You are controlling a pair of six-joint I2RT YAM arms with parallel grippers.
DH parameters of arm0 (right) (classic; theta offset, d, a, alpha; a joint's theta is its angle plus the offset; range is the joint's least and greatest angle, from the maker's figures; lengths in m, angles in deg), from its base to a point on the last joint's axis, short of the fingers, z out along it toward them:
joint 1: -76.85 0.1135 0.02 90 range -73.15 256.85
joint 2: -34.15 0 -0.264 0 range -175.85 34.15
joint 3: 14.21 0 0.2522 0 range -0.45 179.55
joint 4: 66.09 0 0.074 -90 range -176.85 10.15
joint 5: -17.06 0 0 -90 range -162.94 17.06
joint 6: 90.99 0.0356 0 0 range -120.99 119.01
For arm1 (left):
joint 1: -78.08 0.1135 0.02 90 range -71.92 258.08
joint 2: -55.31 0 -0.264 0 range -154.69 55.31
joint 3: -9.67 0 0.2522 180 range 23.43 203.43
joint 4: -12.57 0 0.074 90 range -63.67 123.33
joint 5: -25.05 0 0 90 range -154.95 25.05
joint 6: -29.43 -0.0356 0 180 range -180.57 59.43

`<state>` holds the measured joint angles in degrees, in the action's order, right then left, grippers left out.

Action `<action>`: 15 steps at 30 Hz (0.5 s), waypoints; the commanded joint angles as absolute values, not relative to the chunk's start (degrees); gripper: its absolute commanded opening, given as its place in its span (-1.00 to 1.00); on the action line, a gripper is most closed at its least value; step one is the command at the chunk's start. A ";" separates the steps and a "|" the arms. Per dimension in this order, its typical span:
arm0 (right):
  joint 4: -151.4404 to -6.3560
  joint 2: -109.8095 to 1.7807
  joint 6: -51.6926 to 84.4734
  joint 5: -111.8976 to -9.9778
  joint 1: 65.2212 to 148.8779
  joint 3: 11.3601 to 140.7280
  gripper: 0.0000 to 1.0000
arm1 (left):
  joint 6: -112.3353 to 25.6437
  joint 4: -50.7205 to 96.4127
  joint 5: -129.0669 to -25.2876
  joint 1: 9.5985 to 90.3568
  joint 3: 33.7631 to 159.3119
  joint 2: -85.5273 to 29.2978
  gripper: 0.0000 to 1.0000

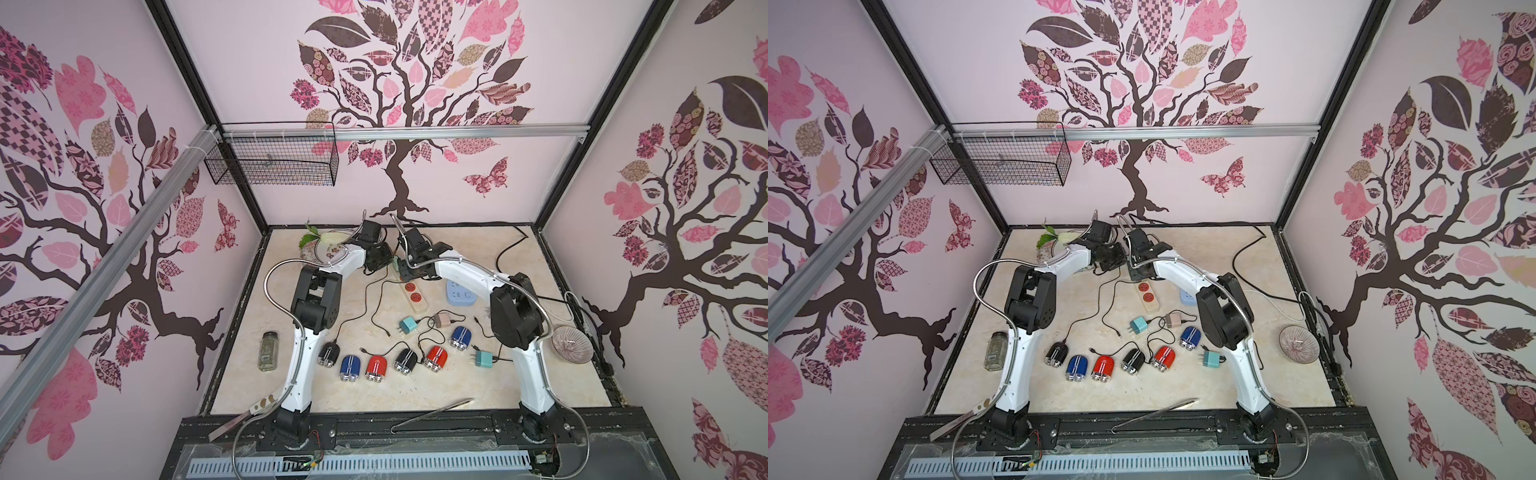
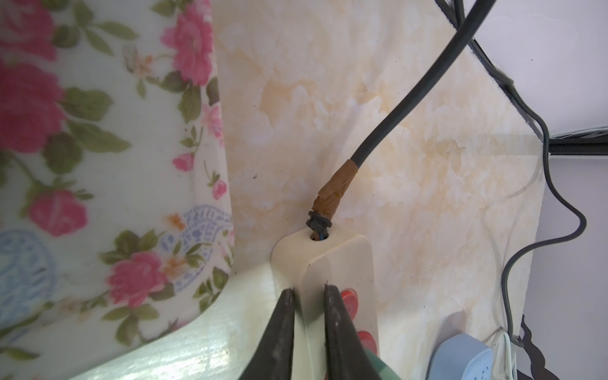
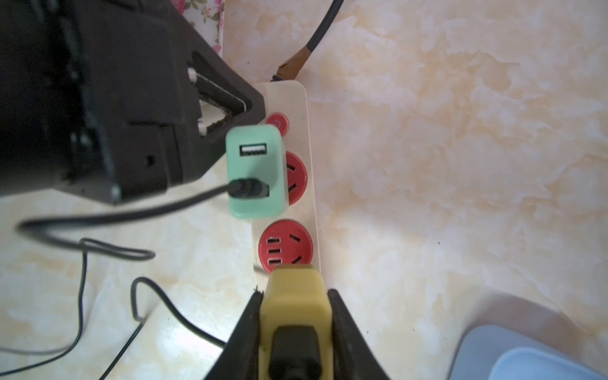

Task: Unplug the electric shaver
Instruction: Remove the plug from the socket.

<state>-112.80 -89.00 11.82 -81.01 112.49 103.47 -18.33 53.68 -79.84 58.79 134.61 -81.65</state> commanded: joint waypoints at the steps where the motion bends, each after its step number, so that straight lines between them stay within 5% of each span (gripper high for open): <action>1: -112.22 -81.82 13.59 -79.75 112.96 101.25 -0.52 | -18.54 55.82 -79.55 58.43 134.17 -79.28 -0.62; 15: -104.24 -72.22 19.51 -71.76 113.09 85.91 -0.51 | -19.34 57.68 -77.37 59.11 134.18 -75.41 -0.52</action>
